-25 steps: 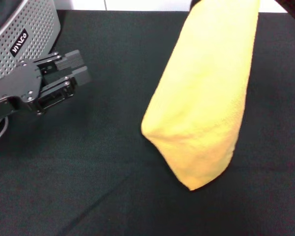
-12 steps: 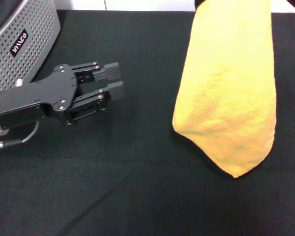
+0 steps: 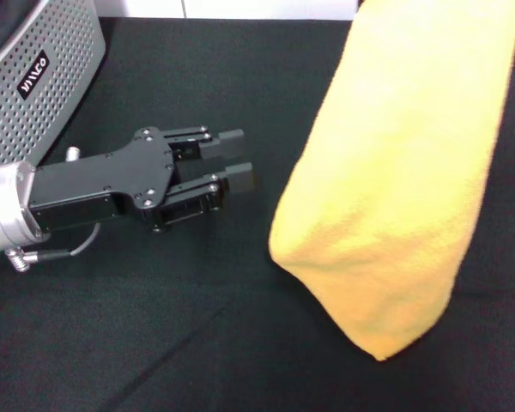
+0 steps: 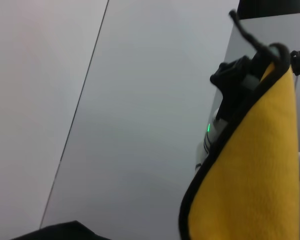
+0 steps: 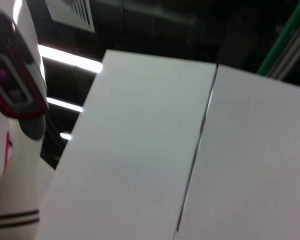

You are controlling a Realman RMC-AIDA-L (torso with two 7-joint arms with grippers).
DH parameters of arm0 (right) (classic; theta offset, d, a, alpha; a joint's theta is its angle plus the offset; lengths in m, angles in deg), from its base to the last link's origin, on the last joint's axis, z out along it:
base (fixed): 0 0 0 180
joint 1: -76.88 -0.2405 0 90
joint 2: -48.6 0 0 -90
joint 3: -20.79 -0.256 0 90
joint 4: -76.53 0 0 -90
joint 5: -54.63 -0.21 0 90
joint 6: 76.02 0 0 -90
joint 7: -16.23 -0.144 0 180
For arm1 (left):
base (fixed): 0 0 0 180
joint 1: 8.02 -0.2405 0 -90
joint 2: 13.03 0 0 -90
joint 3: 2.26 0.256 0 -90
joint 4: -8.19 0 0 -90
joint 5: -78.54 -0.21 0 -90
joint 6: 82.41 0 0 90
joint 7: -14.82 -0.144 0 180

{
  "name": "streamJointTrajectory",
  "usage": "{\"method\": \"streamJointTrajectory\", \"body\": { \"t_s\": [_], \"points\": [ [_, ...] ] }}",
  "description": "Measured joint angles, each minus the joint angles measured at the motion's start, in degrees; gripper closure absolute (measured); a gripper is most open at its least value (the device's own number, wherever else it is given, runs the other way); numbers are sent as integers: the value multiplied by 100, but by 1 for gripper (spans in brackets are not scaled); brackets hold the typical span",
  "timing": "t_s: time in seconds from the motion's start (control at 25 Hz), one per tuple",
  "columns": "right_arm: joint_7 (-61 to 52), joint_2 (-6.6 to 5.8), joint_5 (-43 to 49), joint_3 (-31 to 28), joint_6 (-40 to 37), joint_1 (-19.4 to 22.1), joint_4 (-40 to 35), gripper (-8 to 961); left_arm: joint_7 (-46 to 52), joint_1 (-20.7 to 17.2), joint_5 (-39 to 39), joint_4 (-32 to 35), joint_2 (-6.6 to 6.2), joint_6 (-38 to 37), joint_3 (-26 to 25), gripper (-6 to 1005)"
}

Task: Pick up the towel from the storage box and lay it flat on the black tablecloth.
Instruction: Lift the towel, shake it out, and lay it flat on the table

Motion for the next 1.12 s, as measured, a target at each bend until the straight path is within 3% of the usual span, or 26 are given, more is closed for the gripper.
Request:
{"method": "streamJointTrajectory", "body": {
  "t_s": [0.24, 0.52, 0.68, 1.12],
  "points": [
    [-8, -14, -205, 0, -203, -8, 28, 951, -4, 206, -88, -330, 28, -85, 239, 530],
    [-11, 17, -206, 0, -263, -19, 179, 951, -144, 489, -71, -592, 252, -170, 541, 530],
    [-10, 30, -215, 0, -335, -27, 245, 951, -312, 715, -90, -948, 250, -58, 594, 550],
    [235, 52, -180, 11, -177, -56, 584, 951, -364, 940, -53, -1140, 263, -161, 949, 623]
  ]
}}
